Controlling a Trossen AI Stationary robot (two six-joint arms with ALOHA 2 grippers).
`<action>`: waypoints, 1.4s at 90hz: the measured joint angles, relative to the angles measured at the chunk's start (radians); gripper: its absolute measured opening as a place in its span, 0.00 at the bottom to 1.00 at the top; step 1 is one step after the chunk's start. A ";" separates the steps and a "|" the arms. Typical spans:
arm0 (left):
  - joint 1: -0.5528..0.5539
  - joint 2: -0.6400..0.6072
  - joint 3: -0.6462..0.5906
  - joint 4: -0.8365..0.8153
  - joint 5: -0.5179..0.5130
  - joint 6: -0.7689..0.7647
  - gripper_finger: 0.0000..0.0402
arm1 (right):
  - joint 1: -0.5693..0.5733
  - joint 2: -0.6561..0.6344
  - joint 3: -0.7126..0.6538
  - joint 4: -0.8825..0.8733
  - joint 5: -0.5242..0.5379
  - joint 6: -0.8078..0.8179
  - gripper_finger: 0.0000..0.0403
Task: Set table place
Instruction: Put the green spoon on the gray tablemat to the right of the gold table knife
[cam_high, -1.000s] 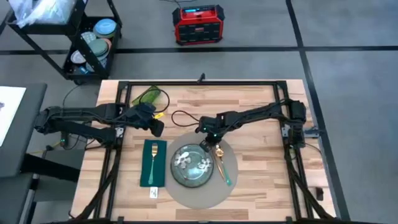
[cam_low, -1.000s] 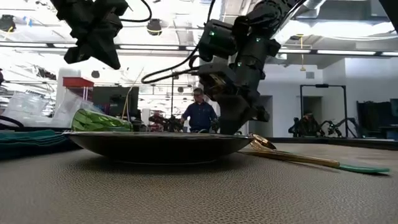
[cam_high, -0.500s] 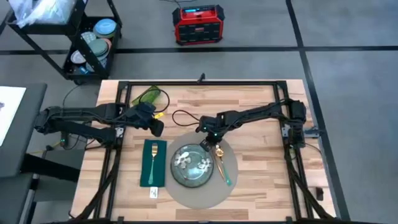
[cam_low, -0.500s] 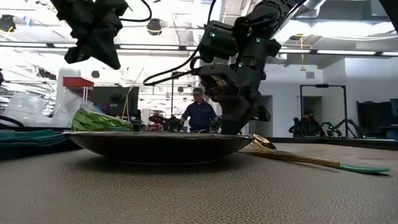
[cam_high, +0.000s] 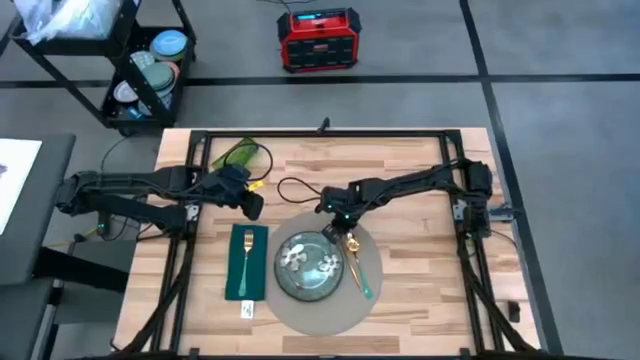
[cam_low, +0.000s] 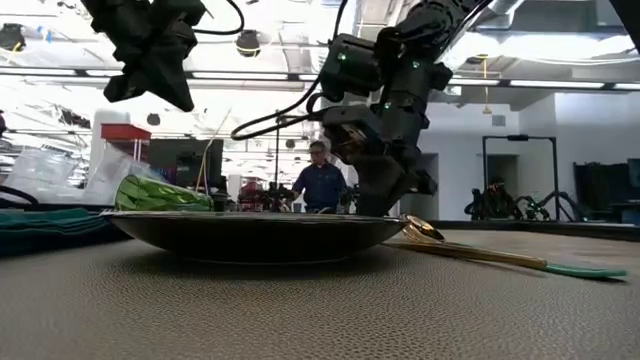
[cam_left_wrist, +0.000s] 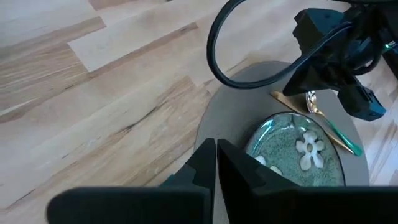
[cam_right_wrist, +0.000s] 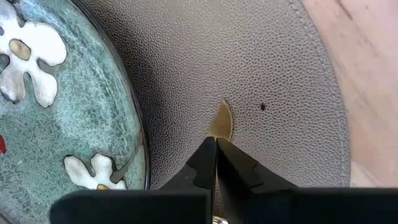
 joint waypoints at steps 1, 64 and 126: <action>0.000 0.000 0.000 0.000 0.000 0.000 0.00 | 0.000 0.003 0.000 0.002 0.000 0.003 0.00; 0.000 0.000 0.000 -0.017 0.001 -0.027 0.00 | -0.002 0.042 0.055 -0.126 0.018 -0.020 0.00; 0.000 0.000 0.000 -0.008 -0.004 -0.012 0.00 | 0.016 -0.043 0.067 -0.285 0.101 -0.049 0.00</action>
